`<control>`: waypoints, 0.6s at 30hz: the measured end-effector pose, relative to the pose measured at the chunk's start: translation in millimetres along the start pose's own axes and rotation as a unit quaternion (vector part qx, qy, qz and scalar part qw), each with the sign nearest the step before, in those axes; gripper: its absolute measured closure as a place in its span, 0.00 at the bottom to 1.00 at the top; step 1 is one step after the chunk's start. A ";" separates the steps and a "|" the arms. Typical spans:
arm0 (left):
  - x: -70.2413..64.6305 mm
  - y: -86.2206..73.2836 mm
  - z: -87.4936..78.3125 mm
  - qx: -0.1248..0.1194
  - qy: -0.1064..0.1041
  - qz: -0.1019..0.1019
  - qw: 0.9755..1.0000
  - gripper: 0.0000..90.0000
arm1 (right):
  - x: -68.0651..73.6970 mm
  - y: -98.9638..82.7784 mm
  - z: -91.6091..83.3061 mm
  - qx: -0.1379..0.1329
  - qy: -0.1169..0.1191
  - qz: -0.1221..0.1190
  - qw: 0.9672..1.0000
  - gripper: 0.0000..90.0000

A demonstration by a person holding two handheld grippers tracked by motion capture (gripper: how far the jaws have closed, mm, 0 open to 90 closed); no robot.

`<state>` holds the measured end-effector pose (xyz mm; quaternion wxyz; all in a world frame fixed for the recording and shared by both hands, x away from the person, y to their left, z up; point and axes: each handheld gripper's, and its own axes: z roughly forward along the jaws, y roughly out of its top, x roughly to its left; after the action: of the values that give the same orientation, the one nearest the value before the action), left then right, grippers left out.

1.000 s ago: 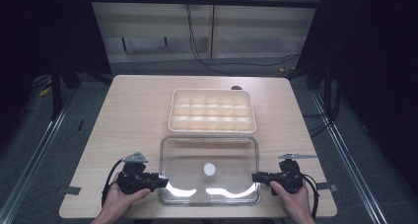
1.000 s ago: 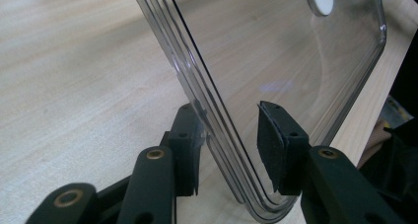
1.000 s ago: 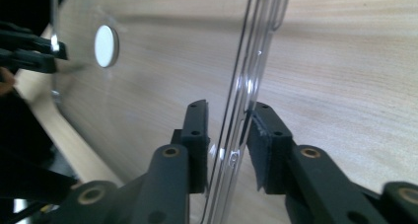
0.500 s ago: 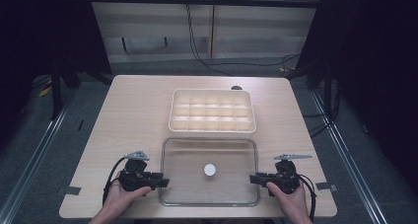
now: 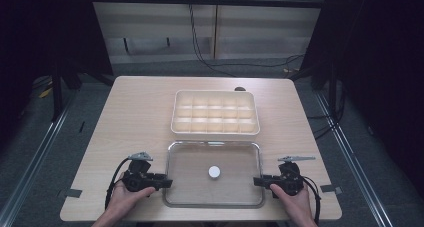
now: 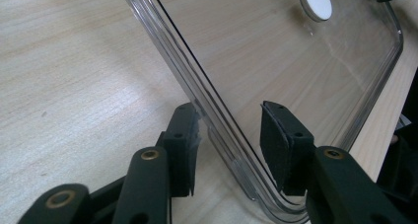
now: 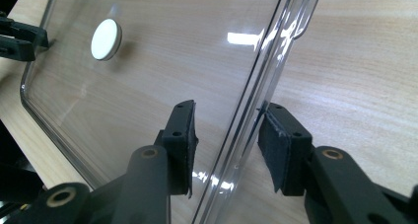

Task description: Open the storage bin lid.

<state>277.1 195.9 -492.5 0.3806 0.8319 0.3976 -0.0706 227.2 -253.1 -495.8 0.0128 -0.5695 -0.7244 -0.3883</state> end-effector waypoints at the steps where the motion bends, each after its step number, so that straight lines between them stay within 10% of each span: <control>1: 0.2 0.0 -0.1 0.000 0.002 -0.001 1.000 0.66 | -0.1 0.1 0.0 -0.001 0.000 0.001 1.000 0.65; 18: 1.2 -0.1 -0.4 -0.003 0.003 -0.010 1.000 0.64 | 4.3 2.3 -3.4 -0.026 -0.012 -0.016 0.999 0.55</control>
<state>277.8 196.9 -492.7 0.3808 0.8269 0.4077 -0.0706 226.2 -251.4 -490.2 -0.0170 -0.5629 -0.7230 -0.4001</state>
